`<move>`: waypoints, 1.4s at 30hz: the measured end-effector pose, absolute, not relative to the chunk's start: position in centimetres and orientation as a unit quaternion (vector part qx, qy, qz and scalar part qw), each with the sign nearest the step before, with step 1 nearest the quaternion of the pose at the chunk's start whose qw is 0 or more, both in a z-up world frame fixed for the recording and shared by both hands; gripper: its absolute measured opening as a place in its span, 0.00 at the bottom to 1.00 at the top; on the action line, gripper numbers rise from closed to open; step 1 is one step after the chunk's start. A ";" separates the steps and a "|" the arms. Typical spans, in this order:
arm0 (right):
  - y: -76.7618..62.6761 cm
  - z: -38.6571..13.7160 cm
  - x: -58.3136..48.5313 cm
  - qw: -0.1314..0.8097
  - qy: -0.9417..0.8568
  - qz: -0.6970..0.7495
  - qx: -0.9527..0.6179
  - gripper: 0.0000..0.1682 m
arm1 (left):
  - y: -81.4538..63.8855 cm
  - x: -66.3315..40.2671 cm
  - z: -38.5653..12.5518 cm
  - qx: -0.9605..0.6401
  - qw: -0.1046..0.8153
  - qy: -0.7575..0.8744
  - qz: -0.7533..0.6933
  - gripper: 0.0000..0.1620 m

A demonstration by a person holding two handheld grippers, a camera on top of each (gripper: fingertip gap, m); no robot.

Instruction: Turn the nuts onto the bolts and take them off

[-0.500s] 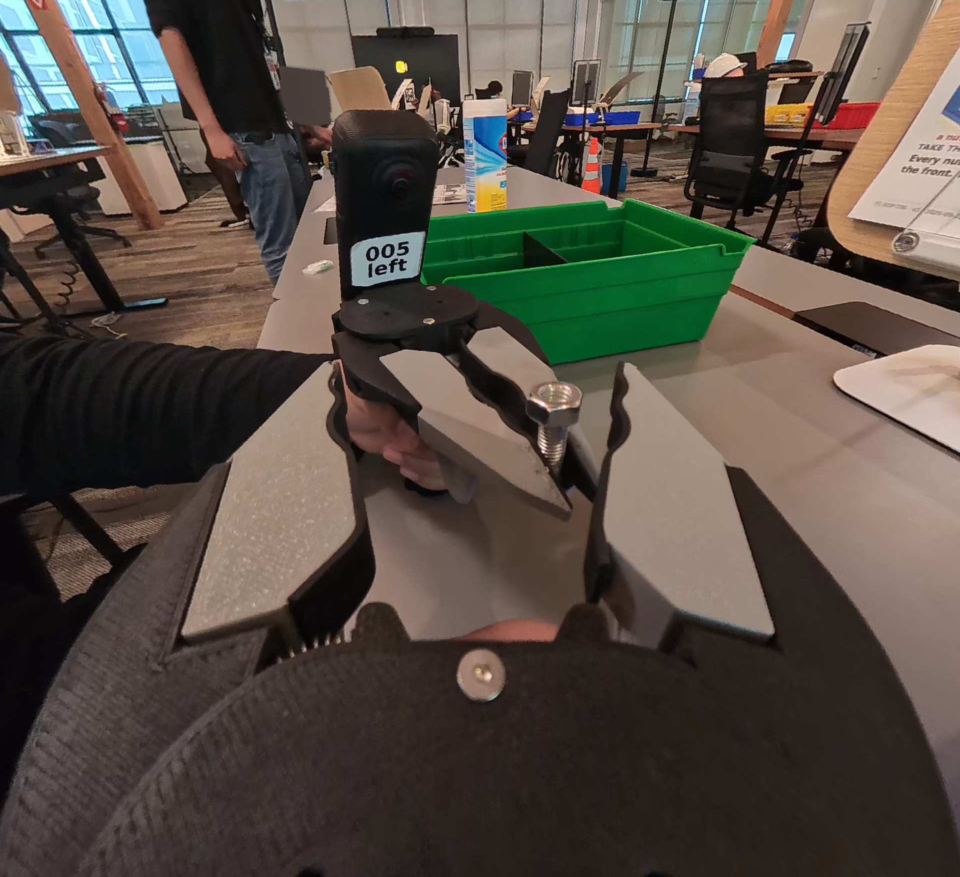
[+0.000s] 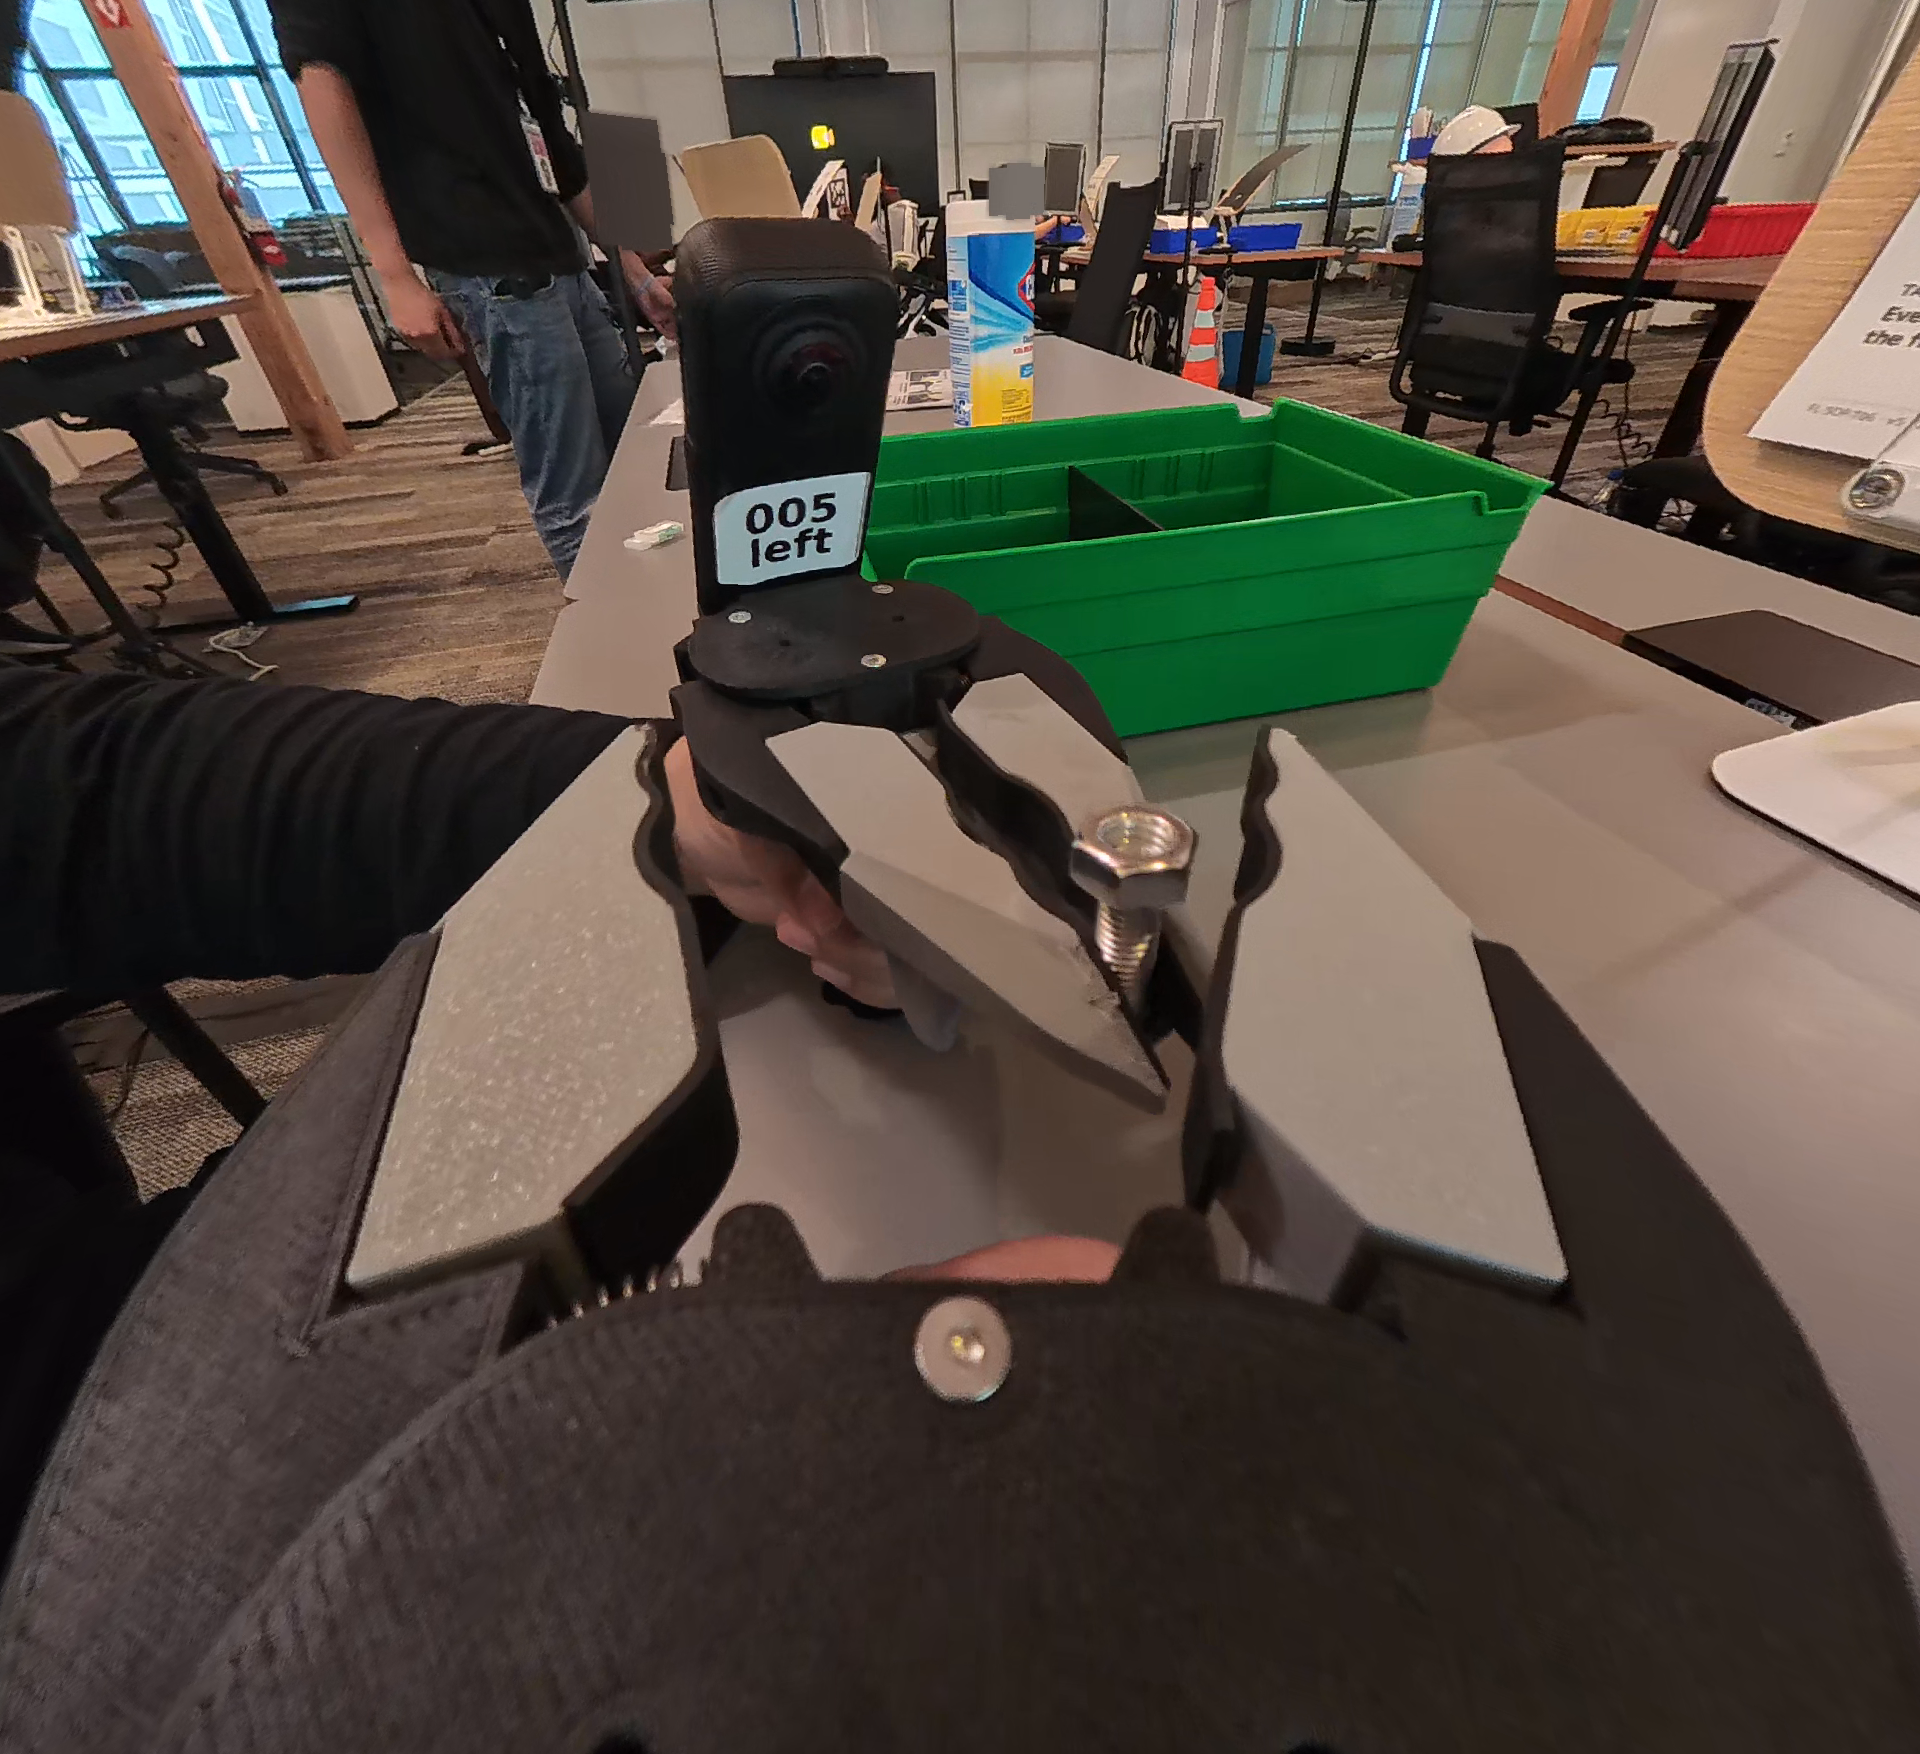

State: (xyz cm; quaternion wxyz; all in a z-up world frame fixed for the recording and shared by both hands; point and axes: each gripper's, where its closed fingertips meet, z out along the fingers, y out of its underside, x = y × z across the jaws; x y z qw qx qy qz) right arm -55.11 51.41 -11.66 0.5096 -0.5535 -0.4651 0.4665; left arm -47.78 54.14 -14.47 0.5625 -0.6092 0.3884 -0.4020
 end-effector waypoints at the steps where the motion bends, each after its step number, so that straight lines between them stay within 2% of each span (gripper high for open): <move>1: 51.3 -11.7 -55.2 0.509 -0.467 0.467 -0.552 0.64 | 54.2 -47.8 -14.4 -0.609 0.564 0.387 -0.401 0.04; 42: 52.0 -11.8 -54.9 0.522 -0.459 0.448 -0.563 0.66 | 57.2 -50.1 -14.6 -0.656 0.575 0.308 -0.380 0.04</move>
